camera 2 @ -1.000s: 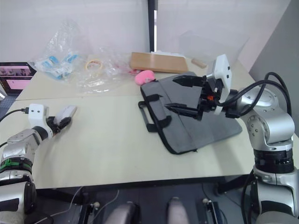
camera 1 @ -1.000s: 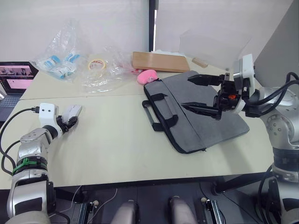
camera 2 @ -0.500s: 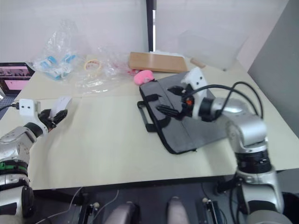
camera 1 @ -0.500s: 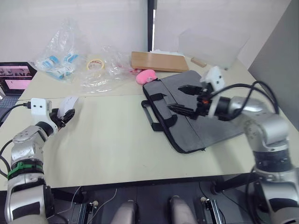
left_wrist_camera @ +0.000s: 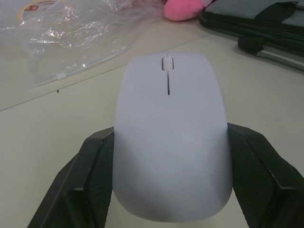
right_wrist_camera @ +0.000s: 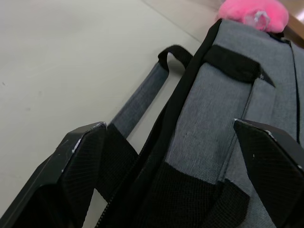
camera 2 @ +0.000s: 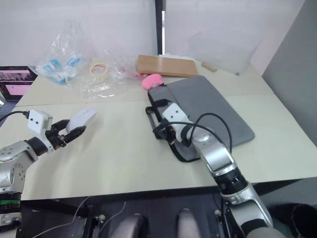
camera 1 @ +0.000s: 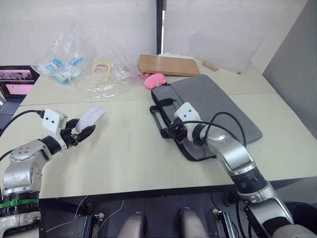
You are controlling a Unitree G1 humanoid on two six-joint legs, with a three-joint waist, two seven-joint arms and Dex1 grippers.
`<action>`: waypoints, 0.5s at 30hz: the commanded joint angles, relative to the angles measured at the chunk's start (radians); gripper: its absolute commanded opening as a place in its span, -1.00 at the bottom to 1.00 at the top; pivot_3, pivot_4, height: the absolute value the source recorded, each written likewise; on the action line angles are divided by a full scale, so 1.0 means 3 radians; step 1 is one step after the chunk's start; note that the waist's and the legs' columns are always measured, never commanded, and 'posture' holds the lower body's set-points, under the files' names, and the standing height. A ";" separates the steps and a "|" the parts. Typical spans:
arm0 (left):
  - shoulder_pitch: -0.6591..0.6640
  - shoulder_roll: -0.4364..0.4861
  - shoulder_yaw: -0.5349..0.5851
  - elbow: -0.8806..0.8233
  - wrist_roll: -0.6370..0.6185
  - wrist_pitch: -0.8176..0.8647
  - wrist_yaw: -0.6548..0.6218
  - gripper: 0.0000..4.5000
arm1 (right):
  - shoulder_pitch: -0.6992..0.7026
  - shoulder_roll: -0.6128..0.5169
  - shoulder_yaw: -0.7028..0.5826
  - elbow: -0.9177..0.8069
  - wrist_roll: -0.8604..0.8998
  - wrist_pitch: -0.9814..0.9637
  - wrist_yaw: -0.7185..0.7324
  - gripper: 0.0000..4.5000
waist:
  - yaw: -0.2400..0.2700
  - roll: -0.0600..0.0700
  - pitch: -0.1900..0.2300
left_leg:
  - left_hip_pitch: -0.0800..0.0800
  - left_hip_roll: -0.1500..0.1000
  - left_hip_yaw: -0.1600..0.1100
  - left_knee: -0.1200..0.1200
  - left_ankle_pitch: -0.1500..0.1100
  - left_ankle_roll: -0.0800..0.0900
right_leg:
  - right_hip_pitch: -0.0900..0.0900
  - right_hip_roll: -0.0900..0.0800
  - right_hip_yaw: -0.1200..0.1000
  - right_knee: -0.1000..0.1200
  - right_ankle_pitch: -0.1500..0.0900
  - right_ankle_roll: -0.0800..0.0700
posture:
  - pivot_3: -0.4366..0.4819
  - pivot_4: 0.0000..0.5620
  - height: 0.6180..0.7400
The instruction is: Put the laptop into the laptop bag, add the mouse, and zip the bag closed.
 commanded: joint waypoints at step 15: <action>0.0091 -0.0009 0.0098 -0.0271 -0.0143 0.0056 0.0070 0.26 | -0.0045 0.0012 -0.0183 0.0162 -0.0245 -0.0234 0.0163 -0.85 | -0.0027 0.0000 0.0000 | 0.0000 0.0000 -0.0005 -0.0001 0.0000 0.0001 | 0.0001 -0.0001 0.0000 0.0000 0.0000 0.0000 | -0.05 -0.47 1.00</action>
